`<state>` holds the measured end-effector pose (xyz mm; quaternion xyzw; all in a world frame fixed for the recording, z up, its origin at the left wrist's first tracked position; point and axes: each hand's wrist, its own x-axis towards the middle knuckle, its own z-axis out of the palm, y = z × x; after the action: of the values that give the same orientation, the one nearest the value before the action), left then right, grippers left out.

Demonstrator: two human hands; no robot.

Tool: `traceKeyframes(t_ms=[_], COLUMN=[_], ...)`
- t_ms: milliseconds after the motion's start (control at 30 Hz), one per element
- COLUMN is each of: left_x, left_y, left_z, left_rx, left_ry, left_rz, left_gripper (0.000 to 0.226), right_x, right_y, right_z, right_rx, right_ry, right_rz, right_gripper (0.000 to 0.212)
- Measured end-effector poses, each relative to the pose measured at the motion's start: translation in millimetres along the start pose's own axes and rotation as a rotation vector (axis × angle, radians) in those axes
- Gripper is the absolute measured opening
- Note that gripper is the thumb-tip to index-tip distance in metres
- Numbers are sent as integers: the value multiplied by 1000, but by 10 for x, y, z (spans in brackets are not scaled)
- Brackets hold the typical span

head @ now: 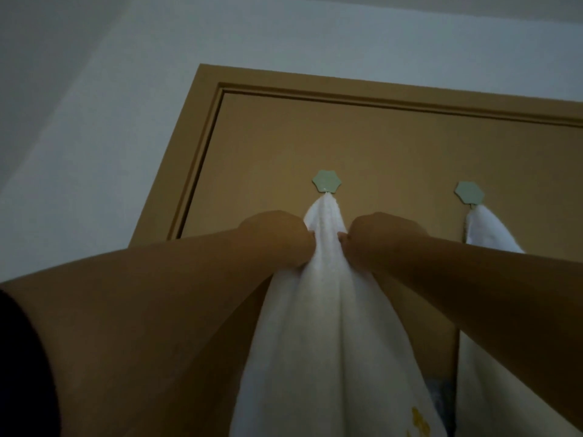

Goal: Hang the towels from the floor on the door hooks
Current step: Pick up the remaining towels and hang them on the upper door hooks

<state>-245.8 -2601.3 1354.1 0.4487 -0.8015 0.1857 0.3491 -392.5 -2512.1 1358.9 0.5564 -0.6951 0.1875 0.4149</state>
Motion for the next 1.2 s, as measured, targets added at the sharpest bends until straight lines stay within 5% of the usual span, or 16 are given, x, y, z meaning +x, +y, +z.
traceKeyframes(t_ms=[467,733,1200], left_x=[-386,-1145,-2767], left_y=[-48,183,930], left_z=[130,-96,-312], left_rx=[57,136,31], left_ry=[49,-158,-449], left_rz=[147,107,-11], left_gripper=[51,36,58], right_x=[-378,-1106,-2647], right_y=[-226,-132,205], right_z=[-116,-171,-305], right_rx=[-173,-208,-11], right_ry=[-90,-261,-585], right_rz=[136,-49,-304], right_gripper=[34,31,33])
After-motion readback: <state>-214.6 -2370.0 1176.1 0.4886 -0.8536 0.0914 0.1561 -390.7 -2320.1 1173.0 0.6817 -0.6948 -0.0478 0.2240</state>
